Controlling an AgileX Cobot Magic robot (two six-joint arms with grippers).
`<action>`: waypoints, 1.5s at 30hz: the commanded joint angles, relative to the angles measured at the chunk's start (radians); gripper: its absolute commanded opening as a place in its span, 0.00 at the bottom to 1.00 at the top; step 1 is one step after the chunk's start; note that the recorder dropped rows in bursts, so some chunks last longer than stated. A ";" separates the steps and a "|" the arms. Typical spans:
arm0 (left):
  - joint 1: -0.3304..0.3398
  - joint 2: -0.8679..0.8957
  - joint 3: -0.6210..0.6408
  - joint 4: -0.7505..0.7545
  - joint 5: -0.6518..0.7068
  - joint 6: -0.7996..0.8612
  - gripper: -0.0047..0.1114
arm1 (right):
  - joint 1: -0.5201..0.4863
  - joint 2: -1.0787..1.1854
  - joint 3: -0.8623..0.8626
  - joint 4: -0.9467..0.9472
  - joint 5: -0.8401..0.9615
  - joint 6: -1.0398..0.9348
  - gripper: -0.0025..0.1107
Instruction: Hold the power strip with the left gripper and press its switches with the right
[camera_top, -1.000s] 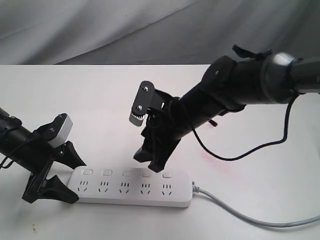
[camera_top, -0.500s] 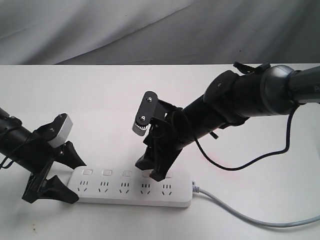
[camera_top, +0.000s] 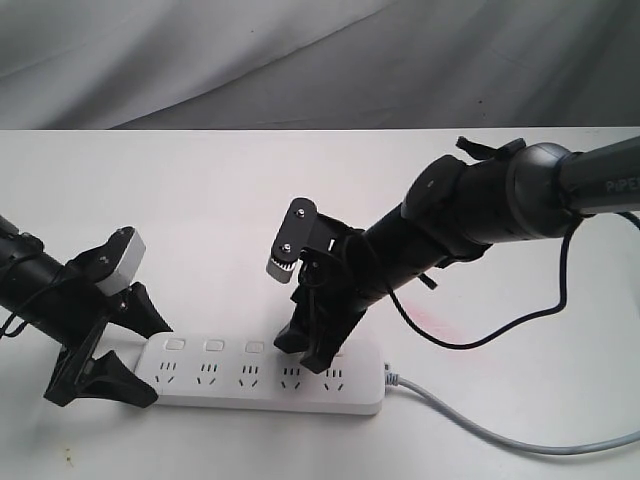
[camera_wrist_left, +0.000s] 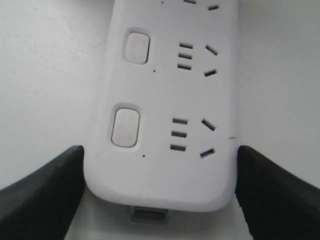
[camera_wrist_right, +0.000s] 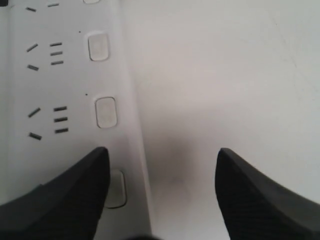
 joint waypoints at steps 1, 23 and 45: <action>-0.007 0.009 0.005 0.068 -0.048 0.000 0.52 | -0.001 0.002 0.043 -0.044 -0.063 0.005 0.53; -0.007 0.009 0.005 0.068 -0.048 0.000 0.52 | -0.003 -0.133 0.073 0.036 -0.100 -0.033 0.53; -0.007 0.009 0.005 0.066 -0.048 0.000 0.52 | -0.070 -0.137 0.169 0.126 -0.074 -0.121 0.53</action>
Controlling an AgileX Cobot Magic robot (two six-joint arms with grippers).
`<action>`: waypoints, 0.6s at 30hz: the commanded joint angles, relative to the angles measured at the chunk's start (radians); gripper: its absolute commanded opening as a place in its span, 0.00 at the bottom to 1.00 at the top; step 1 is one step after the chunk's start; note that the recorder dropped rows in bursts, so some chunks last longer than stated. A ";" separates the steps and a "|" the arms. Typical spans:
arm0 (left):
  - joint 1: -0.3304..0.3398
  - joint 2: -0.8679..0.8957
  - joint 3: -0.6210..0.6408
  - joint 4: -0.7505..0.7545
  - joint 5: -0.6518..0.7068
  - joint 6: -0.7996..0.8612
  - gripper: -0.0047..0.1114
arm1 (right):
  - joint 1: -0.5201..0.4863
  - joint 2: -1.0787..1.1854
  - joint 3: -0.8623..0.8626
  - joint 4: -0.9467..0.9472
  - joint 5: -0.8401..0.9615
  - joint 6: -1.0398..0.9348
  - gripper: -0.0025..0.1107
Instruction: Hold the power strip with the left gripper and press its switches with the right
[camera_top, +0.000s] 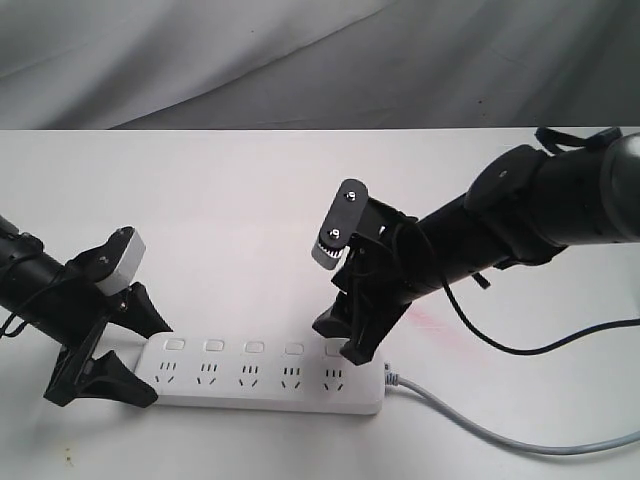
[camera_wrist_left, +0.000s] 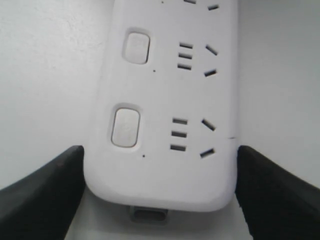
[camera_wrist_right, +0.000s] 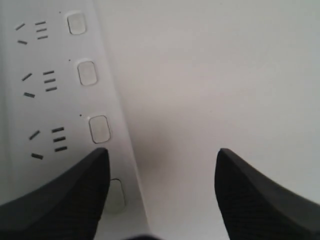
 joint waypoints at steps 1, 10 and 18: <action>-0.007 0.009 0.005 0.066 -0.048 0.000 0.52 | -0.007 0.025 0.011 0.046 -0.021 -0.045 0.53; -0.007 0.009 0.005 0.066 -0.048 0.000 0.52 | -0.008 0.055 0.011 0.044 -0.036 -0.052 0.53; -0.007 0.009 0.005 0.066 -0.048 0.000 0.52 | -0.008 0.055 0.013 0.007 -0.045 -0.032 0.53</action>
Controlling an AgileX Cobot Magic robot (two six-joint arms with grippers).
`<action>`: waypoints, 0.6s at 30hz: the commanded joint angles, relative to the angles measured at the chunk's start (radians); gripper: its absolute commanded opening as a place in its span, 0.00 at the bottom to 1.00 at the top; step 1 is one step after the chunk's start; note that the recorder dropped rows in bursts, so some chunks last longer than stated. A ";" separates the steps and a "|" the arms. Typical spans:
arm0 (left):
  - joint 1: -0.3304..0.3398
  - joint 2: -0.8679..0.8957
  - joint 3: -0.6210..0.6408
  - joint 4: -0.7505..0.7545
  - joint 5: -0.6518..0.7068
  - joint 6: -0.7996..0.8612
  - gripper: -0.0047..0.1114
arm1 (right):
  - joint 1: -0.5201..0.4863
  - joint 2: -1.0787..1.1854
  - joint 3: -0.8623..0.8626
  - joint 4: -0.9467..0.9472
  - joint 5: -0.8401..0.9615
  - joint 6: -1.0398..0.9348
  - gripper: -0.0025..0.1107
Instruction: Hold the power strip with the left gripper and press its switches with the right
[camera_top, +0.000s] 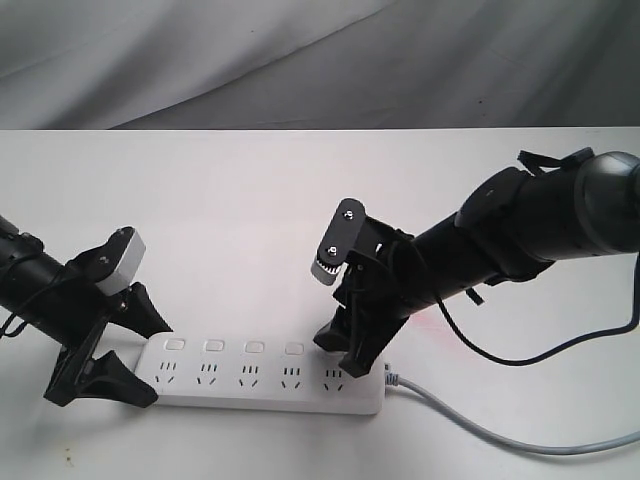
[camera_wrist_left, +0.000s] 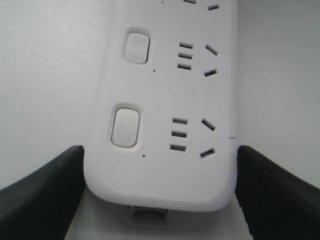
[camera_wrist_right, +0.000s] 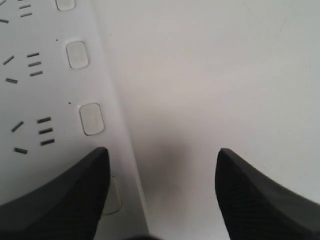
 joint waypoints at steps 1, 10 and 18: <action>-0.007 0.009 0.005 0.066 -0.048 0.000 0.52 | -0.008 0.002 0.008 -0.039 -0.019 0.009 0.53; -0.007 0.009 0.005 0.064 -0.048 0.000 0.52 | -0.008 0.002 0.070 -0.032 -0.094 0.009 0.53; -0.007 0.009 0.005 0.064 -0.048 0.000 0.52 | -0.008 0.033 0.070 -0.030 -0.073 0.011 0.53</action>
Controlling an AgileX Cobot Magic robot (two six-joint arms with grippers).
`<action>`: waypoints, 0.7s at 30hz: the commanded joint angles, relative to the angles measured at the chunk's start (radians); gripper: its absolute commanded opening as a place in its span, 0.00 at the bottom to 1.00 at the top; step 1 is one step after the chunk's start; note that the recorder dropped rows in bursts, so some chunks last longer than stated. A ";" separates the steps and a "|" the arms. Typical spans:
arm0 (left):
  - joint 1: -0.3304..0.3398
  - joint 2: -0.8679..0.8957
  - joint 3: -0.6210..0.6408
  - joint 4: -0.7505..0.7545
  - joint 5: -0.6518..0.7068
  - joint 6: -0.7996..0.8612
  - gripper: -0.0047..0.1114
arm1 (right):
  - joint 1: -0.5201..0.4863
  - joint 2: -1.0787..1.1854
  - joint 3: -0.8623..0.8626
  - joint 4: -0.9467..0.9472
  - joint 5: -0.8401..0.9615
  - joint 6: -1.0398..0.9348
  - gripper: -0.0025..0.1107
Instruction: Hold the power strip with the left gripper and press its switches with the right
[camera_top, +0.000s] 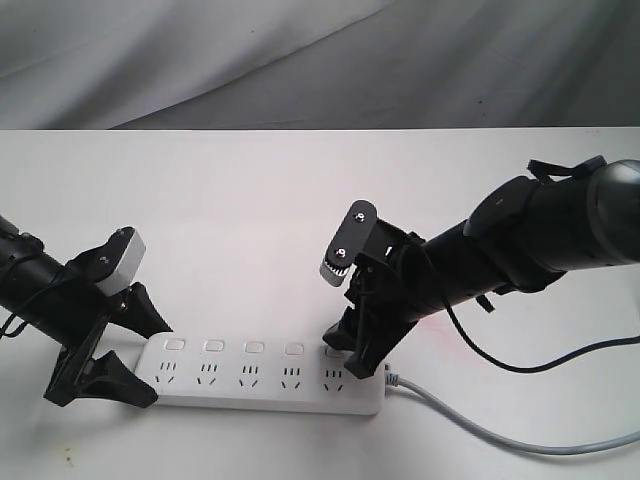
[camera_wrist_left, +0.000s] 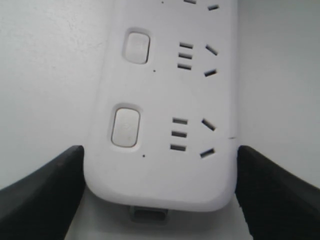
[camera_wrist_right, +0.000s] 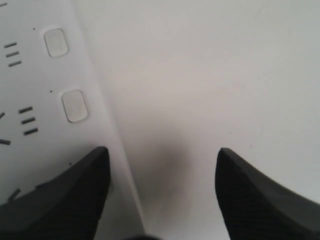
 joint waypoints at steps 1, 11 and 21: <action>-0.007 0.009 0.005 0.064 -0.048 0.000 0.52 | -0.008 0.060 0.023 -0.038 0.003 -0.010 0.53; -0.007 0.009 0.005 0.064 -0.048 0.000 0.52 | -0.008 0.015 0.023 -0.002 0.009 -0.010 0.53; -0.007 0.009 0.005 0.064 -0.048 0.000 0.52 | -0.008 -0.268 0.023 0.061 -0.161 0.035 0.53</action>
